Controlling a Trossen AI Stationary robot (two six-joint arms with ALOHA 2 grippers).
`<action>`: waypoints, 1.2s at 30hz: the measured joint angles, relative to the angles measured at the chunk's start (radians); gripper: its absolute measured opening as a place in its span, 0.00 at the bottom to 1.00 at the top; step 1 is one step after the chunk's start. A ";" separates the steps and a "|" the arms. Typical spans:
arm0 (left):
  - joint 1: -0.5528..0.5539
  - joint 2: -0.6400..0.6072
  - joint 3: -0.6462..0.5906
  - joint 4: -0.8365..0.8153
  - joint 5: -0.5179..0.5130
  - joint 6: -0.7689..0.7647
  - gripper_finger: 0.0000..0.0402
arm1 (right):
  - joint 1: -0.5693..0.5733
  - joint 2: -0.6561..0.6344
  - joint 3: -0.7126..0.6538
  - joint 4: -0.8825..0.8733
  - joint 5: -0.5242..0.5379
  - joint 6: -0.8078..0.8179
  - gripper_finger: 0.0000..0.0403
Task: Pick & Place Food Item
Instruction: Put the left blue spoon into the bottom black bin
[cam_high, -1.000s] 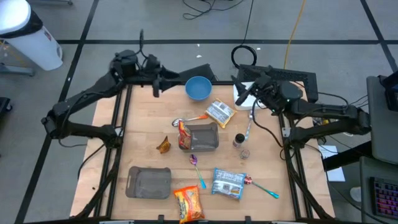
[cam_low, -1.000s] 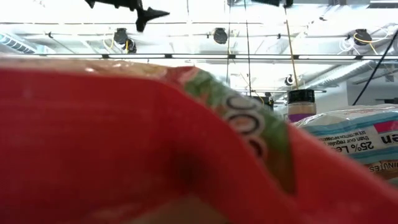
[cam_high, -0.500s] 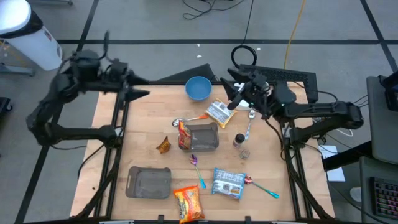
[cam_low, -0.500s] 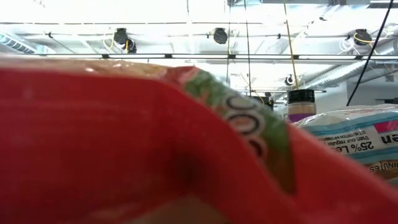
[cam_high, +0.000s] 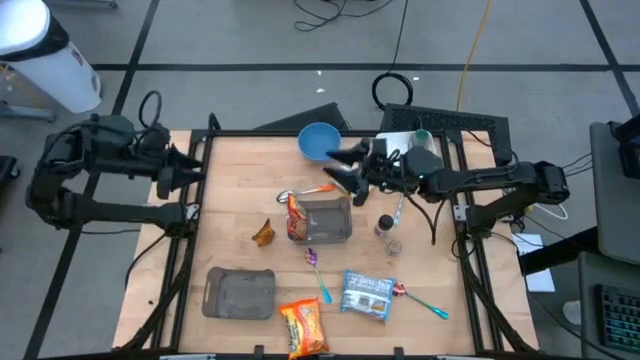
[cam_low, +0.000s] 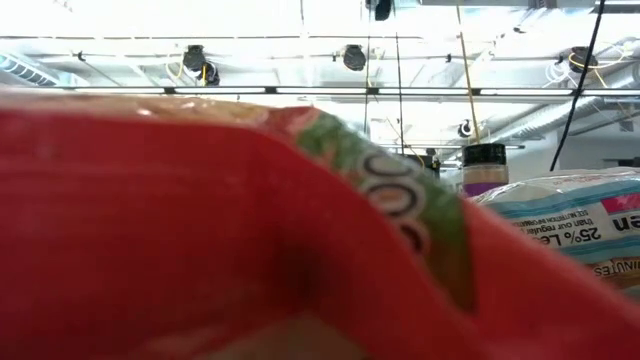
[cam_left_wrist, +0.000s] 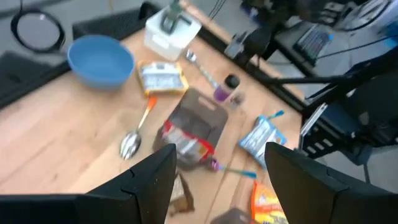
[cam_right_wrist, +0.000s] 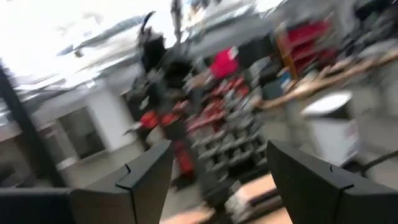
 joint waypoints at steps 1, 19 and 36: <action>-0.016 0.006 0.000 -0.005 -0.017 -0.014 0.62 | 0.008 0.004 0.000 -0.024 -0.028 0.021 0.62; -0.444 0.390 -0.002 -0.003 -0.238 -0.239 0.62 | 0.433 0.100 -0.001 -0.363 0.308 0.153 0.62; -0.862 0.503 -0.001 0.038 -0.546 -0.706 0.62 | 0.569 0.099 -0.001 -0.327 0.434 0.152 0.62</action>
